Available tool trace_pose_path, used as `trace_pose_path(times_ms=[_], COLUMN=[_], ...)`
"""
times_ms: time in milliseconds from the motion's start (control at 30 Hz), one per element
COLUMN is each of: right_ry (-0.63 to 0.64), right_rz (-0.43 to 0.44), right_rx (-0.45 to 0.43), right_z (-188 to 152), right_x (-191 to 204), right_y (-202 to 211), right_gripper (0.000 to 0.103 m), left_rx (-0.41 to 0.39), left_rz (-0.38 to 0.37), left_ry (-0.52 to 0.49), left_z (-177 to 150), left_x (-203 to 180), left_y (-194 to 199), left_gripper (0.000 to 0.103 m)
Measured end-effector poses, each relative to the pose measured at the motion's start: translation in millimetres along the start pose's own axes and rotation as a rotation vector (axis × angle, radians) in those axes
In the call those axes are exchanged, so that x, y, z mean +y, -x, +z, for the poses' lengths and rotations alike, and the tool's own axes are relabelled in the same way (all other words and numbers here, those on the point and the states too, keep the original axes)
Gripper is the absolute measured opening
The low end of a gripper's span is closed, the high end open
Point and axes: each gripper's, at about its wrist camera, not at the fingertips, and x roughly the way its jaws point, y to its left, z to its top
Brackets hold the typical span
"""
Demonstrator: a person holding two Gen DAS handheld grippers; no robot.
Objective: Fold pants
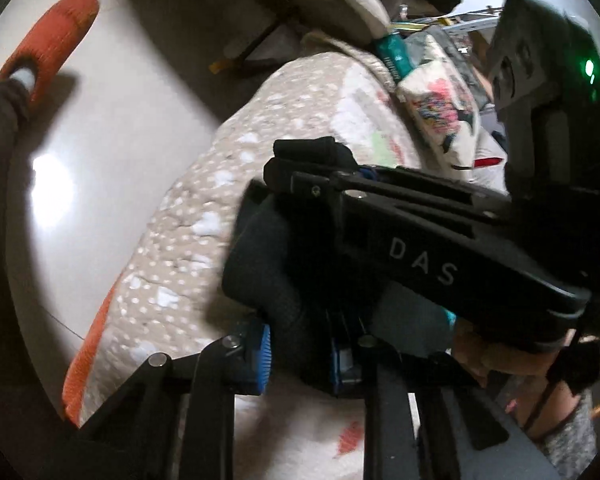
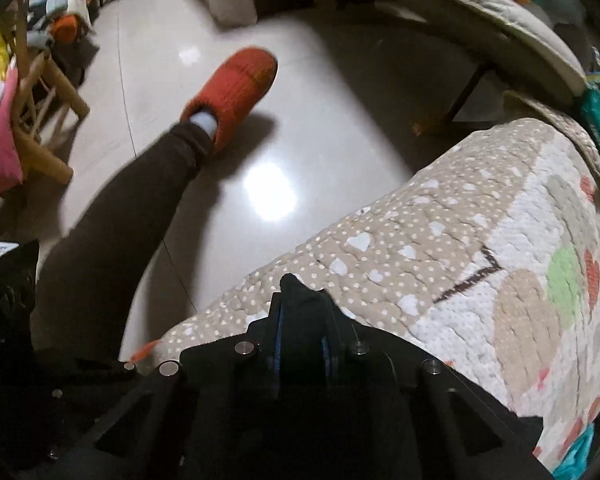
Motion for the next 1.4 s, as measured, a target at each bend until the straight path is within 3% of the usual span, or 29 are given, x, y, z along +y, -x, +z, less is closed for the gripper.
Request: trace_pose_path(times_ms=[167, 333, 567, 767, 867, 900, 967, 1000, 1067, 1133, 1200, 1267, 1300, 1400], right_ry=[-0.084, -0.166, -0.317, -0.469, -0.552, -0.588, -0.678, -0.734, -0.819, -0.844, -0.789, -0.742, -0.719, -0.6], right_rz=[0.038, 0.05, 0.034, 0.004, -0.087, -0.173, -0.32, -0.37, -0.372, -0.281, -0.105, 0.035, 0.05, -0.144], right_rx=[-0.133, -0.221, -0.287, -0.28, -0.217, -0.186, -0.16, -0.169, -0.248, -0.379, -0.502, -0.537, -0.523, -0.41], right_z=[-18.4, -45.2, -112.1, -187.0, -225.1, -239.2, -267.4, -279.0, -294.0, -293.7, -278.4, -260.5, -249.1, -216.0], right_x=[-19.6, -48.3, -110.7, -165.0, -190.0, -199.1, -218.3, -226.6, -235.6, -232.0, -214.2, -198.4, -188.7, -156.3], right_y=[50.2, 85.4, 118.2, 117.5, 109.3, 107.2, 109.6, 114.6, 130.6, 151.1, 163.3, 159.5, 154.1, 131.9], right_gripper=[0.015, 0.015, 0.015, 0.016, 0.027, 0.037, 0.04, 0.04, 0.04, 0.04, 0.04, 0.04, 0.04, 0.042], left_rx=[-0.013, 0.011, 0.087, 0.187, 0.27, 0.292, 0.337, 0.35, 0.356, 0.33, 0.279, 0.224, 0.201, 0.148], left_rz=[-0.035, -0.021, 0.039, 0.093, 0.131, 0.128, 0.111, 0.105, 0.103, 0.112, 0.137, 0.163, 0.173, 0.203], left_ry=[-0.048, -0.135, -0.294, -0.461, -0.501, -0.502, -0.515, -0.533, -0.568, -0.588, -0.589, -0.546, -0.524, -0.485], left_z=[-2.6, -12.9, -39.8, -78.7, -99.0, -103.9, -112.5, -114.6, -115.5, -109.7, -98.8, -83.0, -75.5, -61.1], left_x=[-36.7, -79.7, -140.3, -186.4, -193.7, -193.7, -192.1, -190.6, -187.3, -181.9, -179.4, -169.6, -164.8, -153.9], left_y=[13.7, 4.5, -41.6, -99.0, -118.9, -119.6, -115.8, -110.7, -96.2, -79.2, -64.7, -49.9, -44.6, -34.2], left_gripper=[0.021, 0.021, 0.021, 0.023, 0.029, 0.03, 0.033, 0.033, 0.036, 0.038, 0.038, 0.039, 0.039, 0.039])
